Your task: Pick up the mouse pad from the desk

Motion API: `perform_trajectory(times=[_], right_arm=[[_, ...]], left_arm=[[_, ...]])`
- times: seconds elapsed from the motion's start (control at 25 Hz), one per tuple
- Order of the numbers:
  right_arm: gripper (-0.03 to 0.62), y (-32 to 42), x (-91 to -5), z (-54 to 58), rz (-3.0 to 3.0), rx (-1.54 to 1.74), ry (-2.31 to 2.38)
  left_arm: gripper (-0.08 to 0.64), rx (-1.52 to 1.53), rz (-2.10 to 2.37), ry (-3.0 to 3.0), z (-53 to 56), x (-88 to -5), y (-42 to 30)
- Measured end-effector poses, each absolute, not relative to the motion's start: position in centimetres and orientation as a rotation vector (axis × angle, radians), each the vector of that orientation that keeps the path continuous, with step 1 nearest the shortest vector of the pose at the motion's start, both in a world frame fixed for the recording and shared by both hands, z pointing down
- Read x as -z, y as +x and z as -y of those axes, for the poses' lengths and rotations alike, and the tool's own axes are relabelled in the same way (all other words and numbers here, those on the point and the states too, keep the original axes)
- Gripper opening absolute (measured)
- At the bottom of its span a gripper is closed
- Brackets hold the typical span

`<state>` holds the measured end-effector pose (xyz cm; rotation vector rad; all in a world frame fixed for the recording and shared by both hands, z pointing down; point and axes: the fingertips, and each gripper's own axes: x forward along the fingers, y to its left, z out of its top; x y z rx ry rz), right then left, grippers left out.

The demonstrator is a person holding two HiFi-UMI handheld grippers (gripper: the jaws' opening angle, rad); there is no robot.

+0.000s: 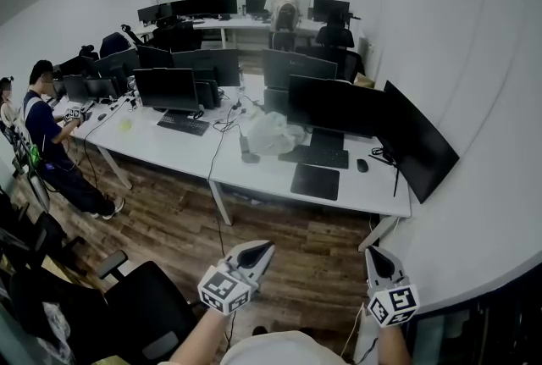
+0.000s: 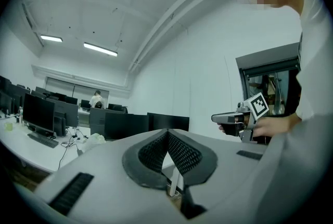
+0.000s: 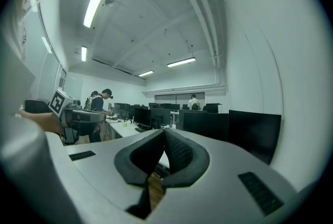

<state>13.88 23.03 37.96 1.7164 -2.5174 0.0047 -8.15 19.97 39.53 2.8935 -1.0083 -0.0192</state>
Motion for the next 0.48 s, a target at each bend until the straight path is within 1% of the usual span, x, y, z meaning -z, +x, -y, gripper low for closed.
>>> perform_trajectory(times=[0.08,0.28,0.48], right_arm=[[0.016,14.1,-38.2,-22.9,2.515,-0.009,1.726],[0.061,13.4,-38.3,-22.8,2.528,-0.007,1.715],[0.089,12.8,-38.3,-22.9,2.524,-0.030,1.725]], left_arm=[[0.015,0.015,1.007,2.893,-20.0,-39.8,-8.0],[0.015,0.011,0.997,2.889,-20.0,-40.0,-8.3],[0.015,0.010,0.983,2.898,-20.2,-40.0,-8.6]])
